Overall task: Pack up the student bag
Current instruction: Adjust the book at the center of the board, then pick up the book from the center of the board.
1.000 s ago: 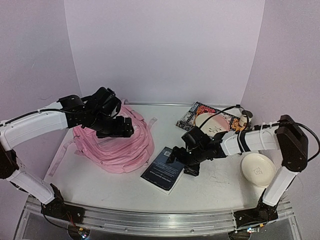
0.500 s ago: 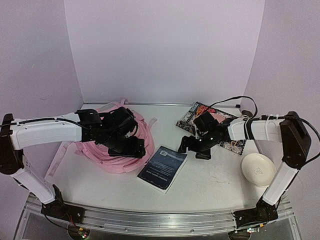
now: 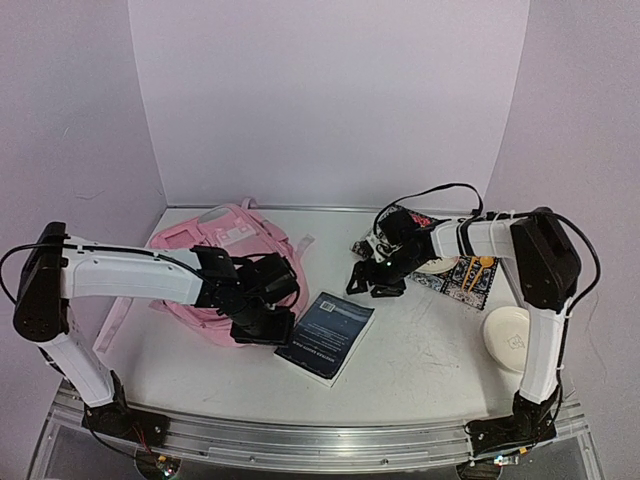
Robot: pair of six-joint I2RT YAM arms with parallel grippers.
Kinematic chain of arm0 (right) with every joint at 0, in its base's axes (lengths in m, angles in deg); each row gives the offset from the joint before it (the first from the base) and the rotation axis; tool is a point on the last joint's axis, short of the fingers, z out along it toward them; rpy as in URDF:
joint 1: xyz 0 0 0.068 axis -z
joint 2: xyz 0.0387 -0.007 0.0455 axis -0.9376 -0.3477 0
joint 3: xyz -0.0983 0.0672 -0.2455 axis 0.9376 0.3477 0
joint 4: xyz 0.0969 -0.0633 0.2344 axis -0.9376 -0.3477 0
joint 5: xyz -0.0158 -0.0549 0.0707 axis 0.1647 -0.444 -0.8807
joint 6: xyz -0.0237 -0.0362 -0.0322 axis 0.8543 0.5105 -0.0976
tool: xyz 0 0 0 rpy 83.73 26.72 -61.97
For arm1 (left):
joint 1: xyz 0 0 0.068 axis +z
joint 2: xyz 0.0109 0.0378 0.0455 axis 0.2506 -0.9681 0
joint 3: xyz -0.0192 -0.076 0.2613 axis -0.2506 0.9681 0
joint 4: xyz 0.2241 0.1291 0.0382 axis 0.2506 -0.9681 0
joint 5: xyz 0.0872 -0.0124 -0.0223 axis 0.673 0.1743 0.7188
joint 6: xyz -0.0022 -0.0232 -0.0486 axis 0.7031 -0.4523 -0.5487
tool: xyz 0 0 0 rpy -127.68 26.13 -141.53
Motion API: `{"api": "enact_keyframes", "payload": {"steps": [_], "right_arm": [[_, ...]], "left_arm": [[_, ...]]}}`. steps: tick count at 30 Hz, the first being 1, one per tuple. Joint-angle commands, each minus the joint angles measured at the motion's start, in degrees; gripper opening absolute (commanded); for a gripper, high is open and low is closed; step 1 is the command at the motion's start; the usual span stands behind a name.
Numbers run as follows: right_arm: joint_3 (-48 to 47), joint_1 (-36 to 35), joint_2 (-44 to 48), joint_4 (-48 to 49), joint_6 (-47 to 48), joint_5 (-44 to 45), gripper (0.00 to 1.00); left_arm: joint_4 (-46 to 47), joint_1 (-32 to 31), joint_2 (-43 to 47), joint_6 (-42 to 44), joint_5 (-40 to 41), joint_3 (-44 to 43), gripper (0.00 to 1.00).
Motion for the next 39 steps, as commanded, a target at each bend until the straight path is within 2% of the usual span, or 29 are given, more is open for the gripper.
{"api": "enact_keyframes", "payload": {"steps": [1,8,11,13,19,27,36,39], "right_arm": [[-3.13,-0.06,-3.72,-3.38,4.80,-5.62,0.75],[-0.07,-0.12,-5.24,-3.40,5.46,-12.39,0.60],[3.32,-0.13,-3.63,-3.07,5.33,-14.60,0.57],[6.68,-0.24,-1.87,-2.20,4.95,-16.22,0.55],[18.58,-0.84,5.30,2.76,1.63,-19.45,0.51],[32.40,-1.56,12.87,18.71,-9.15,-23.29,0.45],[35.05,-1.60,15.33,28.46,-16.62,-24.72,0.35],[35.01,-1.55,15.58,29.49,-17.58,-25.12,0.29]], "left_arm": [[1.97,-1.07,-3.30,-1.83,0.67,0.39,0.62],[4.81,-1.80,-8.90,-0.60,-1.14,0.73,0.47],[5.76,-1.75,-11.74,0.67,-1.66,0.46,0.38],[6.12,-1.80,-13.43,1.51,-1.52,0.14,0.36],[6.17,-1.71,-17.33,3.97,0.74,-2.55,0.34],[6.15,-0.54,-18.80,6.73,5.28,-7.54,0.35],[6.36,0.04,-20.69,8.38,7.73,-8.55,0.35],[6.51,0.11,-20.16,8.34,8.52,-8.22,0.35]]}}
